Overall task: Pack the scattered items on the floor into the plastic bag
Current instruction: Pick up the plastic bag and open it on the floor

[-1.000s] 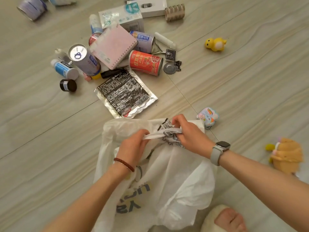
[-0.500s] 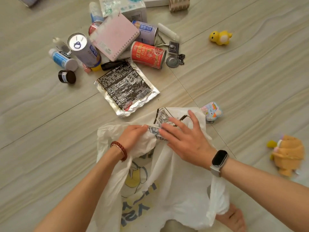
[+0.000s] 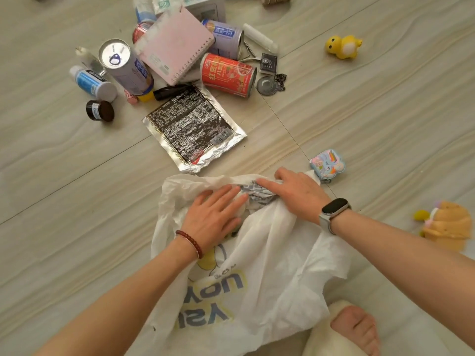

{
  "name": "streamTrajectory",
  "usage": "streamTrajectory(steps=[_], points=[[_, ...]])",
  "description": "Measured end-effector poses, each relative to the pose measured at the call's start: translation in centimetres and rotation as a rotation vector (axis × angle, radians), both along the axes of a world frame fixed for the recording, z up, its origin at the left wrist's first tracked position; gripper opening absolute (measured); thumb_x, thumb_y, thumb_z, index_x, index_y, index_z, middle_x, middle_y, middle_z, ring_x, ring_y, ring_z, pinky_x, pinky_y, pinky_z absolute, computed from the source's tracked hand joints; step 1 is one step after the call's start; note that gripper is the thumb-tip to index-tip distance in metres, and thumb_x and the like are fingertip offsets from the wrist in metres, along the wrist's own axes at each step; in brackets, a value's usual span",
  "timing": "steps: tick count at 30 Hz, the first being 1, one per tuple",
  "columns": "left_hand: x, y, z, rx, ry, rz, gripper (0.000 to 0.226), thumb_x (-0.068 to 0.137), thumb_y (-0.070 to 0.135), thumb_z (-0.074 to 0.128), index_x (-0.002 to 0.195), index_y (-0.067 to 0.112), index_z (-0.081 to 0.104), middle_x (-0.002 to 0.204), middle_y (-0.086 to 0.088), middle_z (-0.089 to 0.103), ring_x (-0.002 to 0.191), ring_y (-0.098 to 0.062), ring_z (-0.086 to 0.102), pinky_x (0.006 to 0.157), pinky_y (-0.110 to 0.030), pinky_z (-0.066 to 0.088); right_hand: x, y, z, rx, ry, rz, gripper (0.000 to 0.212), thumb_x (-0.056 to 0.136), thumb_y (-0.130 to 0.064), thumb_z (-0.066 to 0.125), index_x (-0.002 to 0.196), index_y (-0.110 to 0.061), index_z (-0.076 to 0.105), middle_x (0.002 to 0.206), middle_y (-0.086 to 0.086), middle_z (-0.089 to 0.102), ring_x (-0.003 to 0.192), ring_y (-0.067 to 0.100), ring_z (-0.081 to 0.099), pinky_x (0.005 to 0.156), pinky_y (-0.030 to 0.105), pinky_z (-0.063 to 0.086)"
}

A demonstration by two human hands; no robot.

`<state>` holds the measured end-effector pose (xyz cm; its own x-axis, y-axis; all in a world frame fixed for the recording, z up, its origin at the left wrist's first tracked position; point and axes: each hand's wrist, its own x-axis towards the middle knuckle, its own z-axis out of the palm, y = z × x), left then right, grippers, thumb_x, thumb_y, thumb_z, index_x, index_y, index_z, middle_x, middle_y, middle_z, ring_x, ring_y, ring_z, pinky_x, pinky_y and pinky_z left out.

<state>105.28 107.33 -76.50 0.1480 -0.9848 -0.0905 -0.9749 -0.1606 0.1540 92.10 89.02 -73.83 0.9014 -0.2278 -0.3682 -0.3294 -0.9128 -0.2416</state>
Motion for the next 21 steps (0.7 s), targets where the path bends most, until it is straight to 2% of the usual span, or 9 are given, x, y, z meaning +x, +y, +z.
streamTrajectory(steps=[2, 4, 6, 7, 9, 10, 13, 16, 21], points=[[0.3, -0.1, 0.0, 0.147, 0.023, 0.05, 0.065, 0.08, 0.061, 0.034, 0.135, 0.025, 0.034, 0.137, 0.001, 0.051, 0.127, -0.019, 0.048, 0.103, -0.04, 0.028, -0.6, 0.1, -0.5, -0.191, -0.182, 0.047, 0.065, 0.077, 0.0, 0.046, 0.135, -0.025, 0.033, 0.119, 0.011, 0.046, 0.098, 0.03, 0.05, 0.081, 0.043, 0.036], [0.4, -0.3, 0.0, 0.206, 0.057, 0.084, 0.08, 0.072, 0.066, 0.037, 0.14, 0.024, 0.025, 0.142, -0.001, 0.046, 0.132, -0.02, 0.04, 0.109, -0.042, 0.02, -0.7, 1.1, -0.9, -0.308, -0.467, 0.122, 0.046, 0.08, -0.004, 0.039, 0.123, -0.02, 0.047, 0.114, 0.005, 0.048, 0.099, 0.023, 0.047, 0.089, 0.045, 0.034], [0.6, -0.5, -0.2, 0.227, 0.114, 0.101, 0.09, 0.068, 0.071, 0.037, 0.143, 0.026, 0.012, 0.148, -0.002, 0.035, 0.138, -0.019, 0.026, 0.11, -0.041, 0.005, -0.7, 2.4, -1.2, -0.323, -0.565, 0.215, 0.029, 0.088, -0.013, 0.041, 0.111, -0.017, 0.059, 0.106, 0.001, 0.061, 0.1, 0.02, 0.052, 0.091, 0.045, 0.035], [0.7, -0.6, -0.2, 0.225, 0.136, 0.109, 0.094, 0.066, 0.074, 0.034, 0.143, 0.029, 0.003, 0.152, 0.001, 0.024, 0.14, -0.017, 0.015, 0.111, -0.04, -0.004, -0.7, 2.7, -1.1, -0.305, -0.508, 0.217, 0.026, 0.088, -0.024, 0.047, 0.109, -0.016, 0.062, 0.104, 0.0, 0.066, 0.102, 0.019, 0.056, 0.094, 0.048, 0.037], [0.7, -0.6, -0.5, 0.242, 0.15, 0.118, 0.1, 0.06, 0.081, 0.029, 0.138, 0.038, -0.016, 0.153, 0.008, -0.002, 0.141, -0.012, -0.005, 0.11, -0.039, -0.016, -1.2, 2.6, -1.6, -0.256, -0.245, 0.169, 0.056, 0.078, -0.052, 0.053, 0.119, -0.016, 0.056, 0.11, 0.0, 0.066, 0.11, 0.019, 0.058, 0.1, 0.06, 0.035], [0.7, -0.6, -0.7, 0.25, 0.143, 0.118, 0.103, 0.057, 0.084, 0.028, 0.136, 0.04, -0.021, 0.15, 0.01, -0.009, 0.139, -0.011, -0.01, 0.11, -0.041, -0.017, -1.7, 2.3, -2.1, -0.233, -0.145, 0.165, 0.072, 0.07, -0.061, 0.055, 0.127, -0.017, 0.049, 0.116, 0.002, 0.064, 0.114, 0.02, 0.057, 0.1, 0.065, 0.033], [1.2, -0.5, -1.1, 0.251, 0.119, 0.094, 0.109, 0.053, 0.093, 0.024, 0.138, 0.04, -0.019, 0.151, 0.009, -0.007, 0.139, -0.01, -0.009, 0.113, -0.047, -0.012, -2.4, 1.2, -2.4, -0.194, -0.023, 0.239, 0.098, 0.055, -0.066, 0.066, 0.138, -0.027, 0.031, 0.13, 0.005, 0.056, 0.123, 0.02, 0.045, 0.097, 0.07, 0.03], [2.3, 0.0, -1.2, 0.287, 0.132, 0.057, 0.108, 0.051, 0.093, 0.022, 0.136, 0.041, -0.022, 0.149, 0.012, -0.014, 0.136, -0.007, -0.015, 0.112, -0.046, -0.01, -2.8, -0.5, -2.4, -0.18, -0.027, 0.388, 0.103, 0.051, -0.068, 0.068, 0.138, -0.03, 0.029, 0.139, 0.007, 0.049, 0.128, 0.02, 0.03, 0.095, 0.072, 0.027], [3.6, 0.5, -1.3, 0.328, 0.129, 0.007, 0.107, 0.055, 0.091, 0.029, 0.128, 0.046, -0.035, 0.146, 0.013, -0.02, 0.133, -0.002, -0.021, 0.106, -0.042, -0.016, -3.5, -1.5, -2.3, -0.172, 0.076, 0.521, 0.092, 0.058, -0.071, 0.055, 0.138, -0.032, 0.031, 0.145, 0.009, 0.041, 0.132, 0.02, 0.025, 0.096, 0.071, 0.025]])
